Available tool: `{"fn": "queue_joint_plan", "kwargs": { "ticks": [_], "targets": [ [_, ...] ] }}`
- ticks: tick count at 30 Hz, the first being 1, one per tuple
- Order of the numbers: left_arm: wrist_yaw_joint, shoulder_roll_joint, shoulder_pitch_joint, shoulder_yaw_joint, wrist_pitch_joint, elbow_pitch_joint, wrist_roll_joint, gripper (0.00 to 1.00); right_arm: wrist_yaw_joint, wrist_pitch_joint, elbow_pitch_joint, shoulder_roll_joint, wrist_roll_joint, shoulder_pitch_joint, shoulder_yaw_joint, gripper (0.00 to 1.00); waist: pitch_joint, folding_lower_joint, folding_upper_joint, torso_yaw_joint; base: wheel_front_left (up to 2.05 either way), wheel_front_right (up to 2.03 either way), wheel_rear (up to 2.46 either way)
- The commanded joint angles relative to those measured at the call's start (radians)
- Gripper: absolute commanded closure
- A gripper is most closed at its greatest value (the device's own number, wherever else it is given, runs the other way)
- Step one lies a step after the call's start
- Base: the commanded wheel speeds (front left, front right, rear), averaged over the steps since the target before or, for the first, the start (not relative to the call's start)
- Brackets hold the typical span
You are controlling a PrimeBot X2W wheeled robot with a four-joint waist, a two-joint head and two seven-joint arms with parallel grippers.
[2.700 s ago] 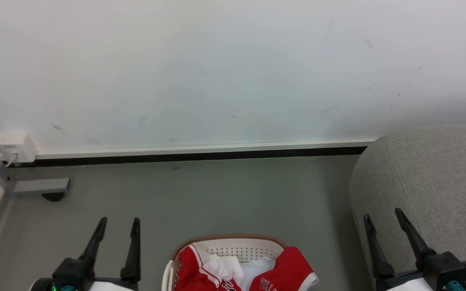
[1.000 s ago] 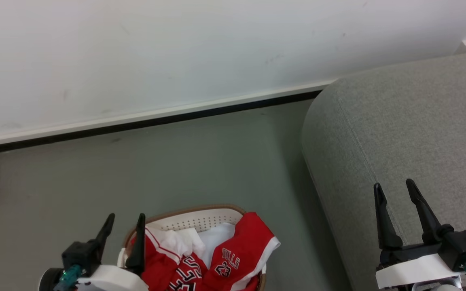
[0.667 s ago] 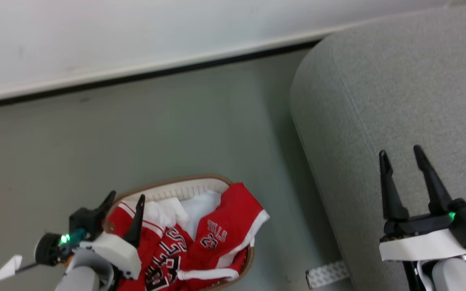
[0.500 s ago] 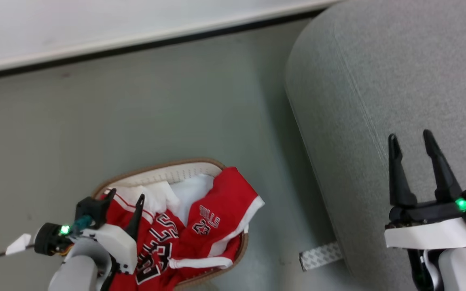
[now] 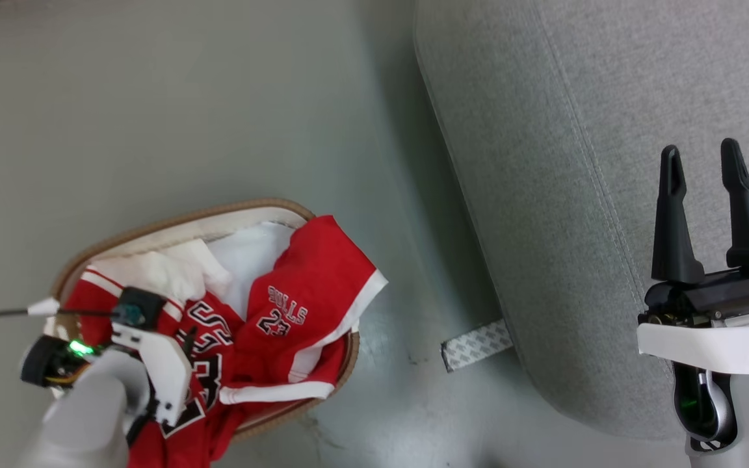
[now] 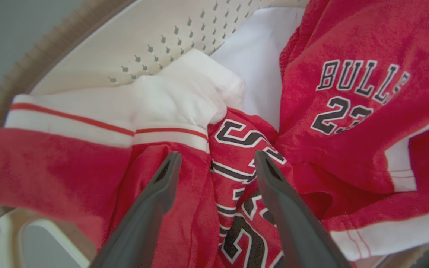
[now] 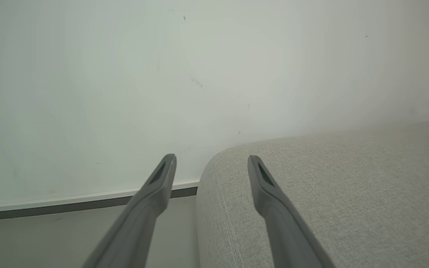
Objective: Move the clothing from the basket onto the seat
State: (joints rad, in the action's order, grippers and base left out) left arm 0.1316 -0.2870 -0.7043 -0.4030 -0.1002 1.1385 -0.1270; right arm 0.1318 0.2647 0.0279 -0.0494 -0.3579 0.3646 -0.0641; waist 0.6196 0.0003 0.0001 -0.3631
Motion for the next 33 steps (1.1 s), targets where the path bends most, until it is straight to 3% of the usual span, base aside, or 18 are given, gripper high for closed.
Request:
{"fn": "queue_joint_plan", "kwargs": {
  "ticks": [1, 13, 20, 24, 25, 26, 27, 33],
  "targets": [
    [-0.002, -0.015, -0.023, -0.009, 0.008, 0.012, 0.002, 0.00, -0.002, 0.000, 0.008, -0.002, -0.001, 0.009, 0.001, 0.00, 0.039, -0.0003, -0.0001, -0.020, 0.00, 0.00, 0.00],
    [-0.003, -0.070, -0.164, -0.128, 0.119, 0.116, 0.086, 0.00, -0.002, 0.000, 0.057, -0.002, -0.038, 0.031, -0.021, 0.00, 0.166, -0.0003, -0.0001, -0.060, 0.00, 0.00, 0.00],
    [-0.002, -0.082, -0.165, -0.167, 0.224, 0.139, 0.067, 0.00, -0.002, 0.000, 0.058, -0.002, -0.049, 0.034, -0.036, 0.00, 0.184, -0.0003, -0.0001, -0.086, 0.00, 0.00, 0.00],
    [-0.002, -0.091, -0.165, -0.181, 0.229, 0.141, 0.047, 0.03, -0.002, 0.000, 0.057, -0.002, -0.055, 0.030, -0.043, 0.00, 0.186, -0.0003, -0.0001, -0.095, 0.00, 0.00, 0.00],
    [-0.002, -0.091, -0.165, -0.186, 0.224, 0.141, 0.043, 0.54, -0.002, 0.000, 0.054, -0.002, -0.056, 0.030, -0.044, 0.00, 0.186, -0.0003, -0.0001, -0.096, 0.00, 0.00, 0.00],
    [-0.002, -0.090, -0.164, -0.190, 0.220, 0.141, 0.039, 0.85, -0.002, 0.000, 0.052, -0.002, -0.057, 0.029, -0.044, 0.00, 0.184, -0.0003, -0.0001, -0.097, 0.00, 0.00, 0.00],
    [-0.002, -0.088, -0.164, -0.194, 0.215, 0.141, 0.033, 1.00, -0.002, 0.000, 0.051, -0.002, -0.057, 0.028, -0.045, 0.00, 0.182, -0.0003, -0.0001, -0.097, 0.00, 0.00, 0.00],
    [-0.002, -0.069, -0.154, -0.208, 0.193, 0.143, 0.004, 1.00, -0.002, 0.000, 0.041, -0.002, -0.042, 0.028, -0.044, 0.00, 0.144, -0.0003, -0.0001, -0.088, 0.00, 0.00, 0.00]
  ]
}}
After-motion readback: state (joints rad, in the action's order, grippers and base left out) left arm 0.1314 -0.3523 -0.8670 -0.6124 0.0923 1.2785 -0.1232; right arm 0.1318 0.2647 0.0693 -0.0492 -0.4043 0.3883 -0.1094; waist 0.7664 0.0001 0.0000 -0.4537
